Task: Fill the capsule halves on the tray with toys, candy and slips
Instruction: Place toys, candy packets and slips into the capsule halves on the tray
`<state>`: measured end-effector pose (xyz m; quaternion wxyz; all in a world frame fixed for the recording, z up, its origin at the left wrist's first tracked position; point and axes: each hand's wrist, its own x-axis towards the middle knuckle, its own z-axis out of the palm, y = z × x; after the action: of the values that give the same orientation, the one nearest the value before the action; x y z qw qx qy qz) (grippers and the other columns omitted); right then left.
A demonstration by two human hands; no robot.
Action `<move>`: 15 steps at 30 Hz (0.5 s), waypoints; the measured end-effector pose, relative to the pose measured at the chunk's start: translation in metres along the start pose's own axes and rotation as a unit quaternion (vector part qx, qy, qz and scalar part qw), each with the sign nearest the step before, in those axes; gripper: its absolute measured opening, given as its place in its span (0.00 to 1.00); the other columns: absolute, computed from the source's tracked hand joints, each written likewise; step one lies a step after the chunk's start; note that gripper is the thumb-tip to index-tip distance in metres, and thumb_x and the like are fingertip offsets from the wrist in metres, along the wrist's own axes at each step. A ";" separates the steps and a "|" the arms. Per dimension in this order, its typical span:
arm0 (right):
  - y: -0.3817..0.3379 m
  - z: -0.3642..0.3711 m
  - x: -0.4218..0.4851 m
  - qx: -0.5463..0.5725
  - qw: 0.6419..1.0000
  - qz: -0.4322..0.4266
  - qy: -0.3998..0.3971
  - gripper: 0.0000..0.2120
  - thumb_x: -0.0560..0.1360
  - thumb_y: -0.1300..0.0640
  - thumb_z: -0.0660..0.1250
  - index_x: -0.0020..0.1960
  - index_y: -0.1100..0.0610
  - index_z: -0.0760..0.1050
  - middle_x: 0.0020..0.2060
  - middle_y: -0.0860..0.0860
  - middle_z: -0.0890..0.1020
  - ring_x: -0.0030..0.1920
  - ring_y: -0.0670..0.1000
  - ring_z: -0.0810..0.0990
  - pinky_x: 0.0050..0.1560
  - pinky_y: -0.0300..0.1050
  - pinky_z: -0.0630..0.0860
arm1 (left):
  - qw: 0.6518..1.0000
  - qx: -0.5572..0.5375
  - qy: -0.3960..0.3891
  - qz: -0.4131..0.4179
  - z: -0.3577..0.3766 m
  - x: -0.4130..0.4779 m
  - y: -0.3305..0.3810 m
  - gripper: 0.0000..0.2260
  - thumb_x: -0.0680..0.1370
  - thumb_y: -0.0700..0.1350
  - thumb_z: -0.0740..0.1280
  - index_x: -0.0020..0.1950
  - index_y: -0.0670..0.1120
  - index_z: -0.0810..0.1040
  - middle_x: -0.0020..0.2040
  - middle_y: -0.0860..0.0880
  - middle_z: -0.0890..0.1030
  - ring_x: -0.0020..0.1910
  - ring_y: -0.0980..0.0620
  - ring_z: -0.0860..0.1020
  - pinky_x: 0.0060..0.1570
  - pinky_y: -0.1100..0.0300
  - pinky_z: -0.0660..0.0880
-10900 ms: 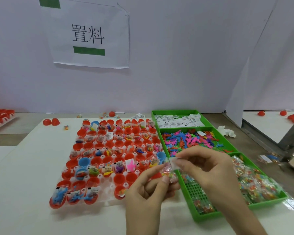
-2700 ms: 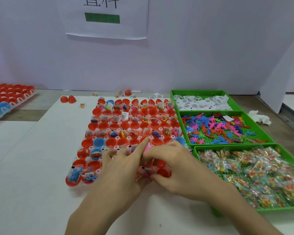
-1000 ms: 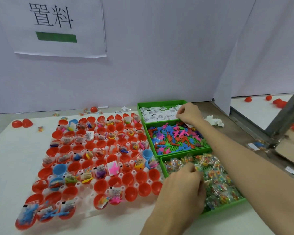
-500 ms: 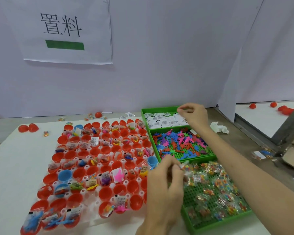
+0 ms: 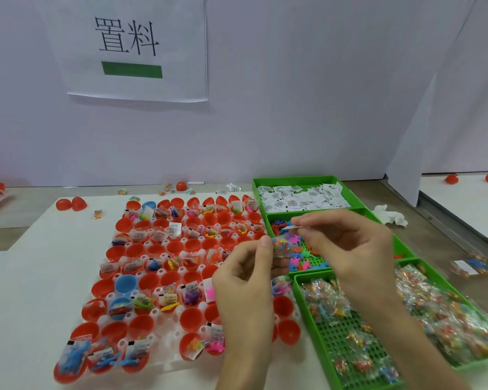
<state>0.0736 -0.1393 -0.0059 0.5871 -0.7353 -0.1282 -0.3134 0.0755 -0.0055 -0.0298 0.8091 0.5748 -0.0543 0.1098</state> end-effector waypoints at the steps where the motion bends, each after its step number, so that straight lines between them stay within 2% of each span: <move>1: -0.001 0.004 -0.004 -0.028 0.999 -0.033 0.005 0.07 0.71 0.63 0.75 0.46 0.52 0.85 0.44 0.48 0.87 0.48 0.50 0.86 0.49 0.40 0.81 | 1.000 -0.003 0.011 0.001 0.000 0.000 0.000 0.10 0.78 0.47 0.67 0.39 0.49 0.84 0.36 0.47 0.84 0.37 0.49 0.84 0.37 0.63 0.80; 4: -0.001 0.013 -0.012 -0.157 0.976 -0.150 -0.003 0.03 0.72 0.60 0.75 0.46 0.55 0.85 0.46 0.45 0.85 0.51 0.48 0.84 0.53 0.42 0.77 | 0.999 -0.029 0.033 0.002 -0.001 0.002 0.002 0.08 0.77 0.46 0.68 0.40 0.48 0.85 0.37 0.46 0.85 0.38 0.48 0.85 0.37 0.63 0.80; 6: 0.002 0.017 -0.014 -0.214 0.958 -0.188 -0.010 0.03 0.72 0.58 0.76 0.44 0.56 0.86 0.46 0.45 0.85 0.50 0.48 0.82 0.53 0.43 0.75 | 0.998 -0.054 0.027 -0.007 -0.002 0.003 0.003 0.08 0.76 0.46 0.68 0.42 0.47 0.85 0.38 0.45 0.85 0.39 0.49 0.85 0.38 0.64 0.80; 12: 0.009 0.021 -0.017 -0.232 0.958 -0.165 -0.017 0.05 0.73 0.61 0.74 0.49 0.58 0.86 0.49 0.49 0.82 0.53 0.49 0.79 0.53 0.43 0.75 | 0.994 -0.095 -0.022 -0.050 0.000 0.002 0.005 0.08 0.74 0.50 0.69 0.47 0.48 0.85 0.42 0.45 0.86 0.42 0.50 0.85 0.40 0.65 0.79; 15: 0.008 0.018 -0.016 -0.212 0.965 -0.147 -0.042 0.08 0.74 0.65 0.70 0.50 0.58 0.85 0.51 0.48 0.83 0.55 0.48 0.80 0.54 0.46 0.76 | 0.993 -0.104 -0.018 -0.059 -0.002 0.004 0.003 0.08 0.72 0.47 0.71 0.49 0.46 0.84 0.43 0.44 0.86 0.44 0.47 0.85 0.41 0.64 0.80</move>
<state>0.0712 -0.1221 -0.0245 0.3594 -0.8283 -0.1904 -0.3854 0.0783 -0.0024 -0.0268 0.8684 0.4917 -0.0462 0.0453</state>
